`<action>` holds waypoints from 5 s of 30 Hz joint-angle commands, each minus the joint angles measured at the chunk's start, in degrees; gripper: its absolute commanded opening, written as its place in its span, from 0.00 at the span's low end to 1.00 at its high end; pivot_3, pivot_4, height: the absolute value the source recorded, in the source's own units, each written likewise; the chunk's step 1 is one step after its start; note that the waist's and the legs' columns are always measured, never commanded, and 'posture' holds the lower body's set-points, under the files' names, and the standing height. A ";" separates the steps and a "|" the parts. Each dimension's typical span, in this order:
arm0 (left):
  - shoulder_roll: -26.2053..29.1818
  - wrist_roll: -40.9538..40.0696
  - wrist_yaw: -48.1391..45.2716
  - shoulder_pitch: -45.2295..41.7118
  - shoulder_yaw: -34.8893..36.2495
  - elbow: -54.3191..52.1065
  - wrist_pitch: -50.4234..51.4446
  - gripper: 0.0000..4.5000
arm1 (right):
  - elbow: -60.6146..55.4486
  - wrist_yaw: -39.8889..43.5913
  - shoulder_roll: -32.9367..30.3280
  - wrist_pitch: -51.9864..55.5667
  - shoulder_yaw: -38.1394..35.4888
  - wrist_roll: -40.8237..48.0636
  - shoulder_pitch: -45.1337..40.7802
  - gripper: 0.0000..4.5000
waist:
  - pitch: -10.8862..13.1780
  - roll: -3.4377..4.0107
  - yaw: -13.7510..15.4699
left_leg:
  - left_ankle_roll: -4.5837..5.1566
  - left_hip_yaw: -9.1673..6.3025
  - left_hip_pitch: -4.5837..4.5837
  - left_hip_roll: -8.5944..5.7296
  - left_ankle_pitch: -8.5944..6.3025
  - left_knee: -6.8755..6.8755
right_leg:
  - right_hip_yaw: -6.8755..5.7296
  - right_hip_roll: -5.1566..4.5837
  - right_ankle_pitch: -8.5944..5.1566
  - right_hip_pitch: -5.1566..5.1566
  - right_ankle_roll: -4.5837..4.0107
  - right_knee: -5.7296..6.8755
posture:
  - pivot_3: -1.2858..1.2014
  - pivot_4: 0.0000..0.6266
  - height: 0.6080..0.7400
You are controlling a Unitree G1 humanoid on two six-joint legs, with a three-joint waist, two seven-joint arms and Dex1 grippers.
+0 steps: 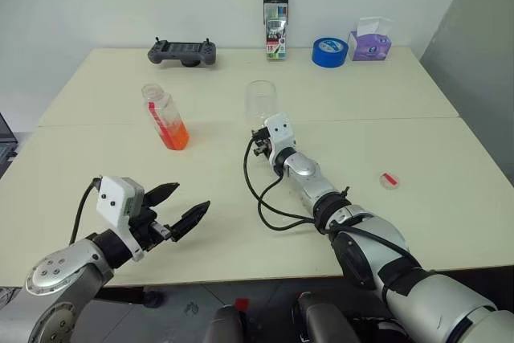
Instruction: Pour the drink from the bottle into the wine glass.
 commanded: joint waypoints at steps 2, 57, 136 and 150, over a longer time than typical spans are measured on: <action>0.93 -0.74 -0.25 -1.05 0.56 -0.89 -0.23 1.00 | -1.13 0.26 3.22 -1.85 -0.52 -0.14 1.24 0.72 | 0.00 0.00 0.00 | 0.00 0.00 0.00 0.00 0.00 0.00 | 0.00 0.00 0.00 0.00 0.00 0.00 | 0.52 0.24 1.00; -9.23 28.03 8.03 -45.32 -8.68 62.11 -32.91 1.00 | -112.21 25.79 -43.83 64.11 -2.98 49.48 41.11 1.00 | 0.43 -0.62 2.85 | -0.01 -0.18 0.00 -0.09 0.02 0.12 | -0.24 0.00 -0.17 0.25 0.40 -0.12 | 0.52 0.24 1.00; -1.72 78.33 14.35 -98.44 -47.41 108.08 -78.32 0.37 | -97.33 18.30 -33.15 42.06 -4.05 28.06 38.89 1.00 | 0.52 -0.70 2.96 | 0.01 -0.71 -0.95 -0.70 0.05 0.26 | -1.22 -0.20 0.00 -0.40 0.13 0.10 | 0.52 0.24 1.00; -0.99 84.21 20.06 -101.49 -51.49 109.32 -80.07 0.37 | -97.23 18.63 -32.94 42.11 -3.99 27.42 39.15 1.00 | 0.52 -0.70 2.97 | 0.02 -0.71 -1.10 -0.98 0.04 0.98 | -1.22 -0.48 0.00 -0.31 0.24 0.37 | 0.52 0.24 1.00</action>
